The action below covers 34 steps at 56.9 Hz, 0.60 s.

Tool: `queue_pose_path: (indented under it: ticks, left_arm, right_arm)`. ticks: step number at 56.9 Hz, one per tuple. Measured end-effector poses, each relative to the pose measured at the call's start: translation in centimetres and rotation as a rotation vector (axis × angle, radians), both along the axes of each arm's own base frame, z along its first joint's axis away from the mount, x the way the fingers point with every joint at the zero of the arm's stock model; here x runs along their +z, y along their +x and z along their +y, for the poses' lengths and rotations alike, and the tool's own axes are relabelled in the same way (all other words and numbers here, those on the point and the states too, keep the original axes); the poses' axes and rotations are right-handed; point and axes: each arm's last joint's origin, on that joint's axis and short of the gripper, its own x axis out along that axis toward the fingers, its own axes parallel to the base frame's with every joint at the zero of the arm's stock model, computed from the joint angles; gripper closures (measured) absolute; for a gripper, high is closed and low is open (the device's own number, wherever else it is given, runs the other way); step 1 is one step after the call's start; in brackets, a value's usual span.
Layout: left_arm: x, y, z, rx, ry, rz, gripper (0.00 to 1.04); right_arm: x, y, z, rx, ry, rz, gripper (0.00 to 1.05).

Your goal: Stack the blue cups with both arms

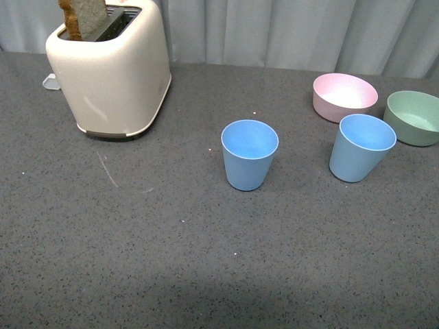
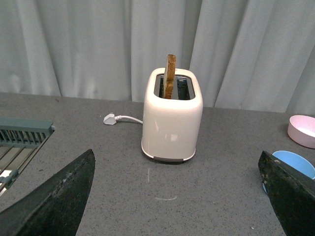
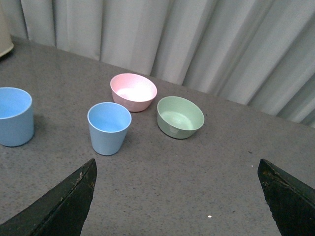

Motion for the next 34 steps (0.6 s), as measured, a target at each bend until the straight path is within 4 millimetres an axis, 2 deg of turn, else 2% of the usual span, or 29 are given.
queue_pose_path:
  ticks: [3, 12, 18, 34]
  left_arm:
    - [0.0, 0.0, 0.0, 0.000, 0.000, 0.000, 0.07]
    - [0.0, 0.0, 0.0, 0.000, 0.000, 0.000, 0.07]
    - [0.0, 0.0, 0.0, 0.000, 0.000, 0.000, 0.07]
    - [0.0, 0.0, 0.0, 0.000, 0.000, 0.000, 0.07]
  right_arm:
    - [0.3, 1.0, -0.1, -0.005, 0.006, 0.017, 0.10]
    - [0.5, 6.2, -0.4, -0.025, 0.053, 0.111, 0.10]
    - [-0.7, 11.2, -0.5, -0.069, 0.127, 0.270, 0.10]
    - [-3.5, 19.9, 1.0, -0.112, 0.258, 0.517, 0.10]
